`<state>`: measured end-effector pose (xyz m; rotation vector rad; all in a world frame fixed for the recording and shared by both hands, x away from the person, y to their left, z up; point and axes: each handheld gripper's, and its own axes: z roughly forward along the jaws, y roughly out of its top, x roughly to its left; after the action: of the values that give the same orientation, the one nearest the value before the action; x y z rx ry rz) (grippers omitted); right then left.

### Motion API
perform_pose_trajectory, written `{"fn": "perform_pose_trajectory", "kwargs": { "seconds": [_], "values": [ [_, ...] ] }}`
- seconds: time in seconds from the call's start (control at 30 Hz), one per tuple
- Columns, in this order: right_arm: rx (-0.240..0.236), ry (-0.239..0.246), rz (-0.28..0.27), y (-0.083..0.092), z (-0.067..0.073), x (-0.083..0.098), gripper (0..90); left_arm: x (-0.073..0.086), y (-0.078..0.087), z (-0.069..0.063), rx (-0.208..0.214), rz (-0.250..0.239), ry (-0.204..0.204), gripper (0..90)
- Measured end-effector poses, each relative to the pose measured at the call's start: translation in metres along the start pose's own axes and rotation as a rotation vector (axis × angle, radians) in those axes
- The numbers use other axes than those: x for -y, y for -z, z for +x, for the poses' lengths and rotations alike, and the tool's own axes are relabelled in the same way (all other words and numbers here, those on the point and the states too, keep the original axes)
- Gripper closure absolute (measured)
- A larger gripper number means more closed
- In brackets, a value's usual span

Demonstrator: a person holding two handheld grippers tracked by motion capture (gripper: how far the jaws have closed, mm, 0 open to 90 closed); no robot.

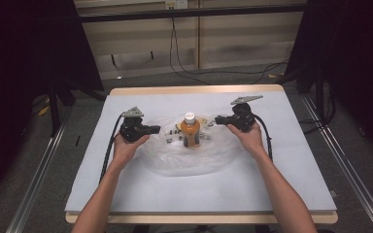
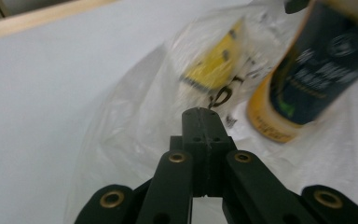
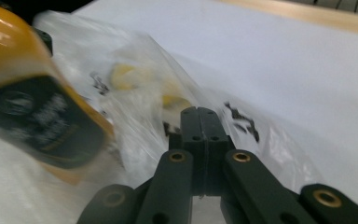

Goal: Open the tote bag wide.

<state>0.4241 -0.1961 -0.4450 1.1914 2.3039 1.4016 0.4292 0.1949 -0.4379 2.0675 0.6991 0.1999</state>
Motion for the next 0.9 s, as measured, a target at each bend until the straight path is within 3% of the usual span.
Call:
{"fn": "perform_pose_trajectory", "kwargs": {
  "seconds": [0.13,0.3,0.47,0.53,0.57,0.6,0.63,0.67,0.73,0.9],
  "values": [
    [-0.027,0.052,0.009,0.009,0.011,-0.014,90.0,-0.020,0.012,-0.010,0.020,-0.019,-0.049,90.0],
    [-0.081,0.147,0.084,0.002,0.032,-0.030,90.0,-0.036,-0.003,-0.032,0.031,0.093,-0.167,90.0],
    [-0.142,0.207,0.221,-0.021,0.046,-0.028,90.0,-0.027,-0.030,-0.038,0.062,0.178,-0.174,90.0],
    [-0.152,0.206,0.272,-0.030,0.048,-0.024,90.0,-0.023,-0.039,-0.039,0.069,0.203,-0.175,90.0],
    [-0.143,0.204,0.312,-0.036,0.048,-0.020,90.0,-0.023,-0.041,-0.038,0.076,0.236,-0.203,90.0],
    [-0.139,0.203,0.348,-0.041,0.046,-0.017,90.0,-0.022,-0.045,-0.040,0.076,0.226,-0.179,90.0],
    [-0.131,0.205,0.381,-0.045,0.045,-0.014,90.0,-0.022,-0.046,-0.039,0.077,0.252,-0.195,90.0],
    [-0.123,0.218,0.403,-0.049,0.043,-0.011,90.0,-0.020,-0.048,-0.040,0.079,0.251,-0.166,90.0],
    [-0.093,0.234,0.451,-0.055,0.039,-0.006,90.0,-0.016,-0.054,-0.036,0.071,0.306,-0.191,90.0],
    [-0.059,0.283,0.489,-0.055,0.034,-0.001,90.0,-0.004,-0.061,-0.034,0.046,0.387,-0.207,90.0]
  ]
}}
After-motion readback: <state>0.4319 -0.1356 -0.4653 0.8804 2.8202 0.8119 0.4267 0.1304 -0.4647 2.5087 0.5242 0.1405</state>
